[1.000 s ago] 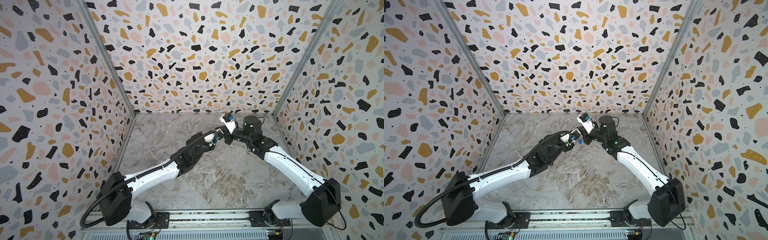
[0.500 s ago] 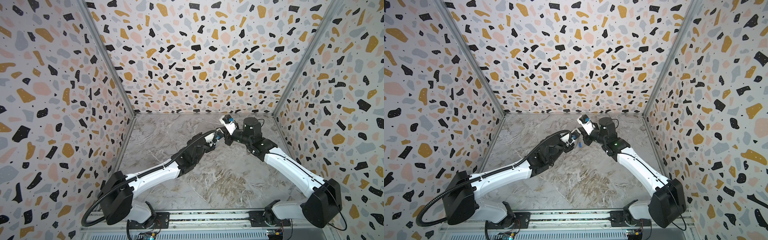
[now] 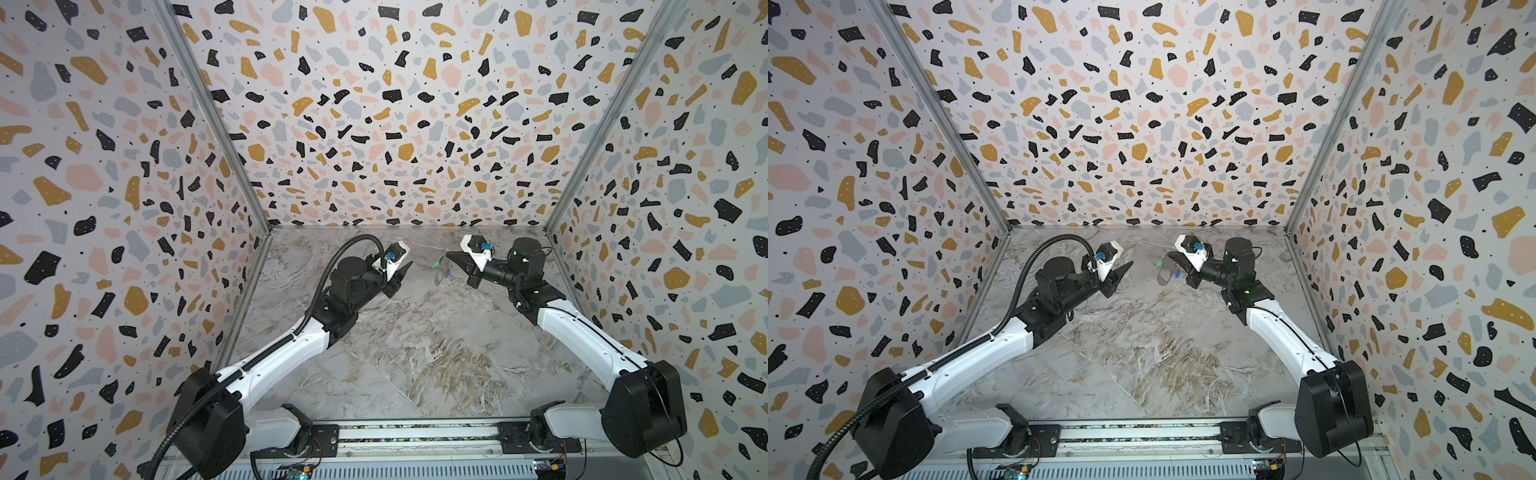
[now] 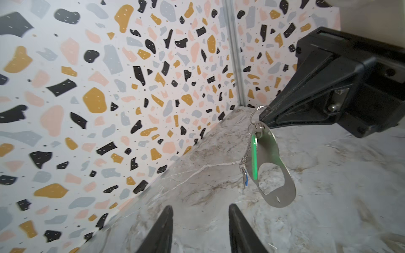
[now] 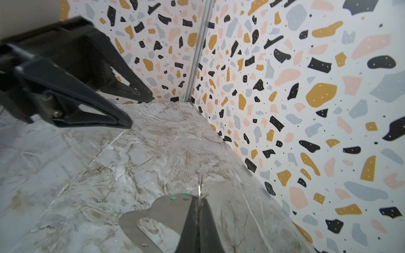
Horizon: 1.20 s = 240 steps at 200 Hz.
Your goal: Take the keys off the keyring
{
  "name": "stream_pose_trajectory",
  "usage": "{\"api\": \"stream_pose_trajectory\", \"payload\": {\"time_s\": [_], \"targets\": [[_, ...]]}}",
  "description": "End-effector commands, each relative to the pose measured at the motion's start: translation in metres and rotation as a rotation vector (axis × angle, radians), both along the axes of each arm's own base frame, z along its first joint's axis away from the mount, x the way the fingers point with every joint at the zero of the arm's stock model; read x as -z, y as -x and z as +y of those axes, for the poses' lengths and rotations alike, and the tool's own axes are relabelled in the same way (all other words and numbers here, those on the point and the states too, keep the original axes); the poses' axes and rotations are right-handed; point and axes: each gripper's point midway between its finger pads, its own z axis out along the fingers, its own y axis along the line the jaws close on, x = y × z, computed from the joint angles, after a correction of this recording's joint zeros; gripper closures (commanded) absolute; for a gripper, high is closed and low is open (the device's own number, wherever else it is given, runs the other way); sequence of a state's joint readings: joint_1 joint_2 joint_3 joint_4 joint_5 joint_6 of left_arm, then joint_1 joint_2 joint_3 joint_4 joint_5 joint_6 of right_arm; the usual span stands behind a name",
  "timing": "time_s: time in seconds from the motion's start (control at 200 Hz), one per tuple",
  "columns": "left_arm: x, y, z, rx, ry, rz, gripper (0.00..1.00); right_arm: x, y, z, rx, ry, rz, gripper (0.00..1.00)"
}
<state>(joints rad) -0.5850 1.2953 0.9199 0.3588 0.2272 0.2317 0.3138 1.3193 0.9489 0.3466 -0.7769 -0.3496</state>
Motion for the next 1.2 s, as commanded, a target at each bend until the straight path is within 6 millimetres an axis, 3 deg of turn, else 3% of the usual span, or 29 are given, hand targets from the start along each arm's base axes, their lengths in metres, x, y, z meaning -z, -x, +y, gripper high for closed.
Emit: {"api": "stream_pose_trajectory", "payload": {"time_s": [0.0, 0.23, 0.551, 0.876, 0.981, 1.196], "targets": [[-0.017, 0.016, -0.024, 0.236, 0.094, 0.07, 0.57, -0.035, 0.031, 0.004, -0.186, -0.041, -0.204, 1.0], [0.005, 0.027, -0.051, 0.436, 0.061, 0.197, 0.58, -0.028, 0.048, 0.007, -0.298, -0.013, -0.255, 1.0], [0.019, 0.033, -0.061, 0.516, 0.068, 0.263, 0.6, -0.027, 0.054, 0.011, -0.357, -0.014, -0.254, 1.0], [0.01, 0.037, -0.059, 0.452, 0.113, 0.22, 0.56, -0.024, 0.045, 0.016, -0.323, -0.002, -0.258, 1.0], [0.008, 0.039, -0.058, 0.414, 0.11, 0.182, 0.5, -0.024, 0.046, 0.019, -0.33, -0.004, -0.258, 1.0], [0.009, 0.04, -0.066, 0.394, 0.105, 0.166, 0.49, -0.025, 0.05, 0.024, -0.355, -0.014, -0.251, 1.0]]}}
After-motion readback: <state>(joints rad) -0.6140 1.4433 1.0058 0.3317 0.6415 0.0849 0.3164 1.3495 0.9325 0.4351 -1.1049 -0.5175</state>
